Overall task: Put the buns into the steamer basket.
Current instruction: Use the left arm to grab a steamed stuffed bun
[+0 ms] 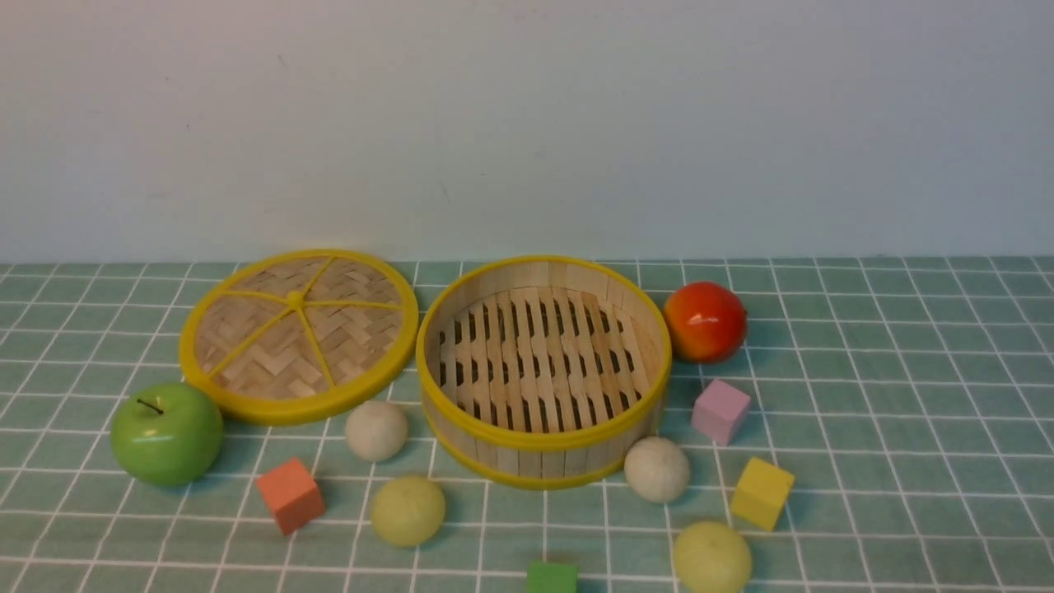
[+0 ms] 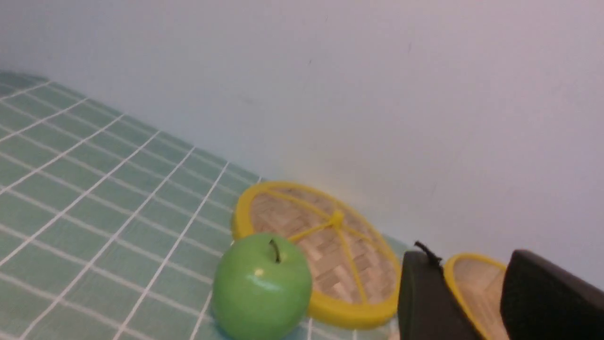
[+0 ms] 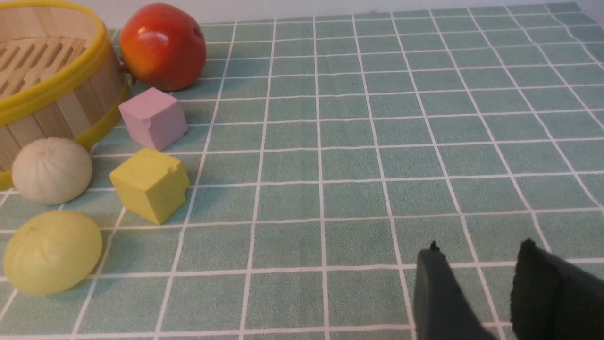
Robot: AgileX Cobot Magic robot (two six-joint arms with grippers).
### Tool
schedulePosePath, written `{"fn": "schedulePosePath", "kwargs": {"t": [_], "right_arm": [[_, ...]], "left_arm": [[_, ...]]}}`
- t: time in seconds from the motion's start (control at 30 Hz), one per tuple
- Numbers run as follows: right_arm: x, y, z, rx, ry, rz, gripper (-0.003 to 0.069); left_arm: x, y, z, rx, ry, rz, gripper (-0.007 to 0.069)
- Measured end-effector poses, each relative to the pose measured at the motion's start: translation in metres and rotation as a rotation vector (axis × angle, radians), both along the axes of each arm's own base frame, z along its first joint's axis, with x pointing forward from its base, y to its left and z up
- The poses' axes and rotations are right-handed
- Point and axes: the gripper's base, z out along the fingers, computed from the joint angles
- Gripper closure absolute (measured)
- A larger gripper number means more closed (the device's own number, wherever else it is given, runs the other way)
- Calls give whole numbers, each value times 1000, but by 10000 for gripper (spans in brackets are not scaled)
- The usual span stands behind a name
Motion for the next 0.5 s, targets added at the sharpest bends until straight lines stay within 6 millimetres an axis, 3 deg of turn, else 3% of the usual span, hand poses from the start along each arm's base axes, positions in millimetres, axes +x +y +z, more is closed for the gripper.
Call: {"fn": "schedulePosePath", "kwargs": {"t": [0.17,0.27,0.33,0.43,0.47,0.5], "right_arm": [[0,0,0,0,0,0,419],[0,0,0,0,0,0,419],[0,0,0,0,0,0,419],[0,0,0,0,0,0,419],[0,0,0,0,0,0,419],[0,0,0,0,0,0,419]], "left_arm": [[-4,1,23,-59,-171,1,386],[-13,1,58,-54,-290,-1,386],[-16,1,93,-37,-346,-1,386],[-15,0,119,-22,-347,-1,386],[-9,0,142,-14,-305,-2,386],[-9,0,142,-13,-305,-2,386]]}}
